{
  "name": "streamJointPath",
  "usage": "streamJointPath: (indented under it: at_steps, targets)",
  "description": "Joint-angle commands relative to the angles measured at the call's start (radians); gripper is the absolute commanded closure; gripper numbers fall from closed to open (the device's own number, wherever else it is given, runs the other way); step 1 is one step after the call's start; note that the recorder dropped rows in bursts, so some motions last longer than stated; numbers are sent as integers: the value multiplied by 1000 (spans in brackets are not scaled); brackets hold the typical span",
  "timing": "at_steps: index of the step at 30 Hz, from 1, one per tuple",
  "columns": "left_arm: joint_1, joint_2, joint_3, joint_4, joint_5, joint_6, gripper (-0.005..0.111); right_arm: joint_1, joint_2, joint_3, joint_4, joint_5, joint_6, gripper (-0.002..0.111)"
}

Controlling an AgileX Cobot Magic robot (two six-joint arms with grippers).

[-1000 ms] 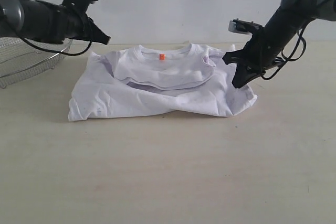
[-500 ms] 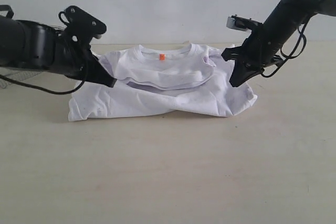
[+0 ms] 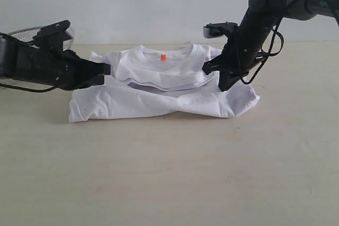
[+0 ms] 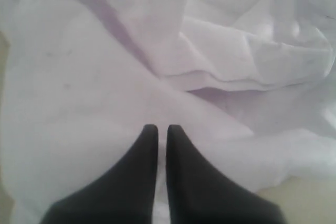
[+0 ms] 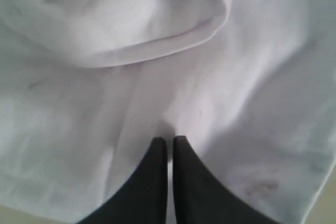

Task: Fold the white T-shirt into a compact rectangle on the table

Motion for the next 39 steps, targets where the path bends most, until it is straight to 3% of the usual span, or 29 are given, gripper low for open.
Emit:
streamJointPath:
  at_steps: [1, 6, 17, 22, 25, 39]
  targets:
    - [40, 32, 4, 276, 6, -292, 102, -3, -14, 4, -37, -39, 63, 109]
    - [20, 32, 4, 448, 19, -436, 102, -1, -14, 4, -82, -30, 110, 109]
    - [13, 79, 4, 503, 31, -477, 102, 1, 51, 6, -88, 7, 102, 109]
    - [16, 107, 4, 760, 21, -656, 102, -1, 59, 6, -273, 31, 205, 109]
    - [16, 110, 4, 889, 14, -761, 102, -1, 59, 6, -268, 32, 204, 109]
    - [16, 110, 12, 930, 117, -770, 102, -1, 59, 114, -216, 101, 149, 109]
